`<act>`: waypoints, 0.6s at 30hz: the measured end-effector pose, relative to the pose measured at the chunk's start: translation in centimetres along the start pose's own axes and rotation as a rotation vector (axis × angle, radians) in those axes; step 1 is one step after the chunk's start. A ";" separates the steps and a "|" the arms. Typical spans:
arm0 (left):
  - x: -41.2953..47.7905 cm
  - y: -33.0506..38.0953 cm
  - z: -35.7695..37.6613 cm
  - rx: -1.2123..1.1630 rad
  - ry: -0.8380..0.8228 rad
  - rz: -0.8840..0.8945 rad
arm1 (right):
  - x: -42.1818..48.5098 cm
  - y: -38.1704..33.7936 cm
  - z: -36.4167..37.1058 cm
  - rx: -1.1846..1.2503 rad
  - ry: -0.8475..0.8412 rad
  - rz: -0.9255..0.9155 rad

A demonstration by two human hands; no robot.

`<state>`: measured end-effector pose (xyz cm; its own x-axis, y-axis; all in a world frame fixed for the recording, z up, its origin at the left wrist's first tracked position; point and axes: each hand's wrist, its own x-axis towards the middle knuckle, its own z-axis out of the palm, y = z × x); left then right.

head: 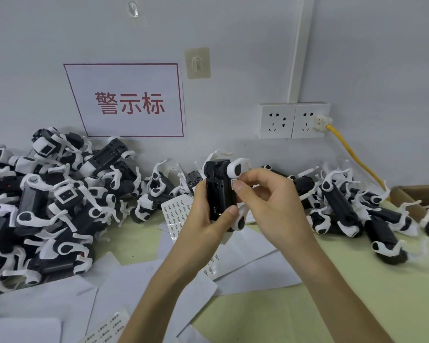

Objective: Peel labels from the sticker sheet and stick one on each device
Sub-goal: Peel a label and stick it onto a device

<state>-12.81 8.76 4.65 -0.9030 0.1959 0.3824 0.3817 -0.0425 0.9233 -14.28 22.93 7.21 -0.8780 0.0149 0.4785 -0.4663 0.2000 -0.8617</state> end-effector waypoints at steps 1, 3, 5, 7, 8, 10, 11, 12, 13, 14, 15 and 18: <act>0.0 0.0 0.0 0.004 0.000 -0.002 | 0.0 0.1 0.0 -0.003 0.008 -0.001; 0.0 -0.1 0.1 0.019 0.004 -0.004 | -0.1 0.2 0.2 -0.011 0.024 -0.005; -0.1 -0.3 0.1 0.042 0.004 -0.007 | -0.2 0.4 0.4 -0.008 0.042 -0.005; -0.1 -0.3 -0.1 0.068 0.002 -0.003 | -0.3 0.6 0.5 -0.002 0.062 0.002; -0.1 -0.3 -0.2 0.083 -0.005 0.000 | -0.3 0.7 0.6 -0.002 0.067 0.013; -0.1 -0.2 -0.3 0.114 -0.022 0.002 | -0.2 0.9 0.5 0.013 0.062 0.048; -0.1 -0.2 -0.3 0.124 -0.027 -0.004 | -0.2 1.0 0.4 0.047 0.054 0.073; -0.2 -0.1 -0.4 0.125 -0.030 -0.014 | -0.1 1.0 0.4 0.100 0.047 0.107; -0.2 0.0 -0.5 0.111 -0.031 -0.024 | 0.0 1.1 0.2 0.166 0.040 0.150; -0.2 0.1 -0.7 0.082 -0.034 -0.036 | 0.1 1.2 0.1 0.234 0.033 0.200; -0.2 0.2 -0.8 0.046 -0.038 -0.052 | 0.2 1.2 -0.1 0.297 0.017 0.248; -0.2 0.4 -1.2 -0.105 -0.080 -0.126 | 0.3 1.4 -0.5 0.405 -0.113 0.315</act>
<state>-12.67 7.56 4.98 -0.9222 0.2829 0.2636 0.2404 -0.1143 0.9639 -15.12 23.72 6.25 -0.9781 -0.0967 0.1840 -0.1630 -0.1924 -0.9677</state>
